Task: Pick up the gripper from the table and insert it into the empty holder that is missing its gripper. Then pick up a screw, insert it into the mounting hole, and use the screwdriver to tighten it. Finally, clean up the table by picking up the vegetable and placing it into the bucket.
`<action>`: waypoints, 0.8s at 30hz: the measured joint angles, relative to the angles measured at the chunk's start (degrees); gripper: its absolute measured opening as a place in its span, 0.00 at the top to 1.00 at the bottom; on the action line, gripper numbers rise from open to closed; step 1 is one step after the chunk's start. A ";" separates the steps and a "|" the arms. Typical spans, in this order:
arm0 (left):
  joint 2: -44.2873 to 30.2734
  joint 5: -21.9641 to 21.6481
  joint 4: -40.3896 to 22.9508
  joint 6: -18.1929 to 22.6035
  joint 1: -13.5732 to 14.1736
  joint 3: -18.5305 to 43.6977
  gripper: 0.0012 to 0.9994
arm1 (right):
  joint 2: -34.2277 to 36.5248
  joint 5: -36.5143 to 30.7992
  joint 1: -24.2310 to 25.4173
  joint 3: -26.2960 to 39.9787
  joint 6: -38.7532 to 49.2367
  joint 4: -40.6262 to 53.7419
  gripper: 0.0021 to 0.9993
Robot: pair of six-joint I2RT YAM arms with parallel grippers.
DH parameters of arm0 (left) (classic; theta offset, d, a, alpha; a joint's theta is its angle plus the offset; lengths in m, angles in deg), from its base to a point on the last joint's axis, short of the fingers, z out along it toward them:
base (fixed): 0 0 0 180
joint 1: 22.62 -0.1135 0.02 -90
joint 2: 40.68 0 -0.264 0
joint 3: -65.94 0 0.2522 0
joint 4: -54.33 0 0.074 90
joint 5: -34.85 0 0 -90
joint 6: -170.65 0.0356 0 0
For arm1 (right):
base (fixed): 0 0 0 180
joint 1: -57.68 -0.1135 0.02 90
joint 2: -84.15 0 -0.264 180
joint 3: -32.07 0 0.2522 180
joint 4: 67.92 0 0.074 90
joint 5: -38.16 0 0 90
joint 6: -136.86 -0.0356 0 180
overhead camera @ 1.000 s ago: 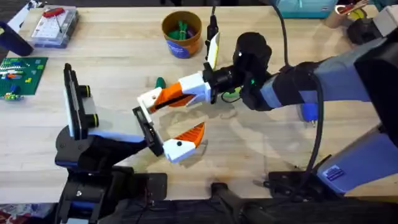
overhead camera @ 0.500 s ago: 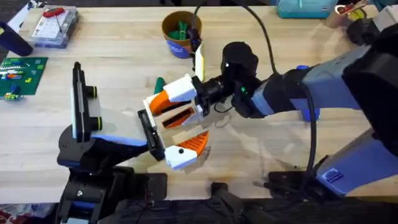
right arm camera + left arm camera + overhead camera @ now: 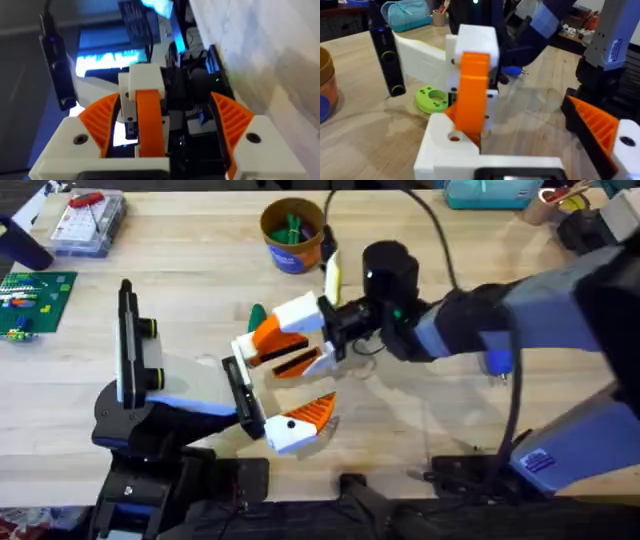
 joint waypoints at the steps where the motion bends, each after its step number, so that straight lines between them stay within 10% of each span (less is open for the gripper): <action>1: 0.00 0.00 0.00 0.00 0.00 0.00 0.01 | -0.77 -0.11 0.95 0.00 1.49 2.56 0.01; 18: 0.00 0.02 -0.02 0.00 0.00 0.00 0.01 | -23.51 0.37 18.71 0.12 21.32 17.44 0.01; 24: 0.00 0.13 -0.04 0.00 0.00 0.00 0.01 | -32.11 -0.85 25.58 2.59 36.10 42.42 0.00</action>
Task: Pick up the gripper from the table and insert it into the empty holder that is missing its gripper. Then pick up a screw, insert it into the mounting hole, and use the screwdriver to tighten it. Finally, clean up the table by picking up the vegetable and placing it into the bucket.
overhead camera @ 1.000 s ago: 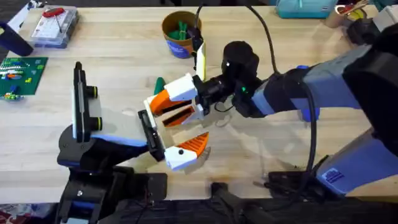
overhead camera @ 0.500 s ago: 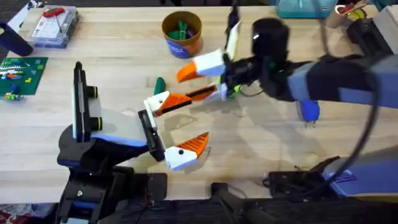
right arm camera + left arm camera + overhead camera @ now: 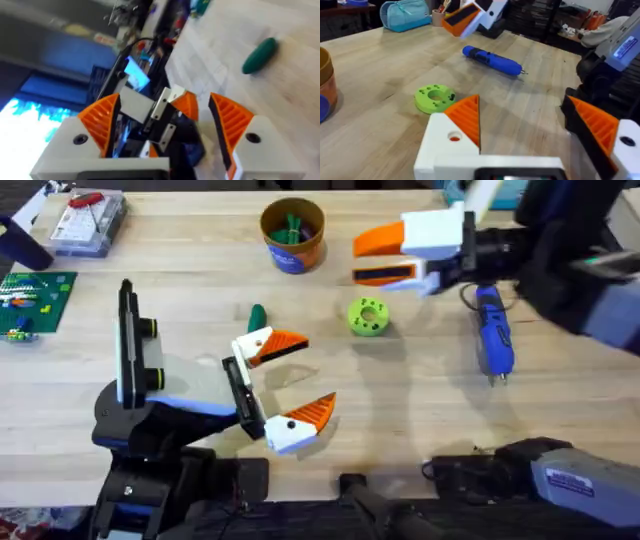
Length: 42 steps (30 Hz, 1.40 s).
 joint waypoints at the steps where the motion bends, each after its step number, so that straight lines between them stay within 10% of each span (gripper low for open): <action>1: 0.00 0.02 0.00 0.00 0.00 0.00 0.01 | -0.81 -1.22 0.96 0.86 3.33 5.77 0.00; 7: 0.00 0.04 -0.02 0.02 0.00 0.00 0.01 | -2.70 -23.05 2.16 13.48 23.45 46.05 0.01; 14: 0.00 0.04 -0.02 0.02 0.00 0.00 0.01 | -2.81 -46.47 -3.25 30.13 36.86 64.54 0.00; 21: 0.00 0.06 -0.02 0.02 0.00 0.00 0.01 | -1.41 -65.49 -11.42 33.43 38.87 73.80 0.00; 42: 0.00 0.04 -0.02 0.02 0.00 0.00 0.01 | 13.71 -73.27 -19.26 33.46 36.23 76.98 0.00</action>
